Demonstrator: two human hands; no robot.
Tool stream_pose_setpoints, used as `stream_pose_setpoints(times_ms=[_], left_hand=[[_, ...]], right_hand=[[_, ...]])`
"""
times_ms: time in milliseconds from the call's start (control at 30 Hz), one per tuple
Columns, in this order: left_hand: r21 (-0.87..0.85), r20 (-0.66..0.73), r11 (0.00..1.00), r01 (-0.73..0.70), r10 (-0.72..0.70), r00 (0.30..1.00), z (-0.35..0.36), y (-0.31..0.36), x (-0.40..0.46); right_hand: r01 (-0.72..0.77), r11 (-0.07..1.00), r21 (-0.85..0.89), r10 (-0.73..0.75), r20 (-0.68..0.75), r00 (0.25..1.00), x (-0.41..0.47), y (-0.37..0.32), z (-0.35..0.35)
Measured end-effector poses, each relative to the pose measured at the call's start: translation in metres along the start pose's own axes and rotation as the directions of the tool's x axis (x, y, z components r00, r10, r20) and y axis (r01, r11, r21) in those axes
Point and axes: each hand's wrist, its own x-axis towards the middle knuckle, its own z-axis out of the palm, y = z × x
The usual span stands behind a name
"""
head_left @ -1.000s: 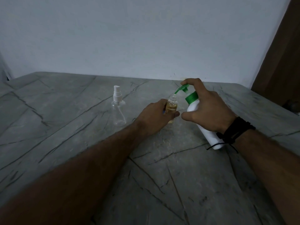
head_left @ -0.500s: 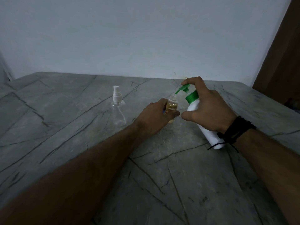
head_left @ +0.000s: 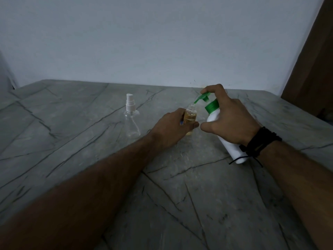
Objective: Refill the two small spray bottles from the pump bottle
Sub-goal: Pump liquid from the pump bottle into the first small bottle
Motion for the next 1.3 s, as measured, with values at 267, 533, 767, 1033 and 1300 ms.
stream_pose_setpoints(times_ms=[267,533,767,1033,1300], left_hand=[[-0.006,0.008,1.000,0.005,-0.005,1.000,-0.0008,0.0017,-0.0005],[0.015,0.006,1.000,-0.001,0.001,1.000,-0.0010,0.0021,-0.0017],[0.019,0.004,1.000,-0.001,0.001,1.000,-0.0013,0.0020,-0.0023],[0.017,-0.003,1.000,-0.007,0.007,1.000,-0.0010,0.0021,-0.0010],[0.026,-0.004,0.999,-0.021,0.021,1.000,-0.0010,0.0006,-0.0011]], right_hand=[[0.002,1.000,0.005,-0.002,0.006,1.000,0.0009,0.0017,-0.0019],[0.018,1.000,-0.010,-0.018,0.006,1.000,0.0007,0.0043,0.0004],[0.015,1.000,-0.012,-0.015,0.007,1.000,0.0003,0.0044,0.0003],[0.003,1.000,0.017,-0.003,0.014,1.000,0.0012,0.0029,0.0003],[0.012,1.000,-0.002,-0.012,-0.005,1.000,0.0016,0.0039,0.0009]])
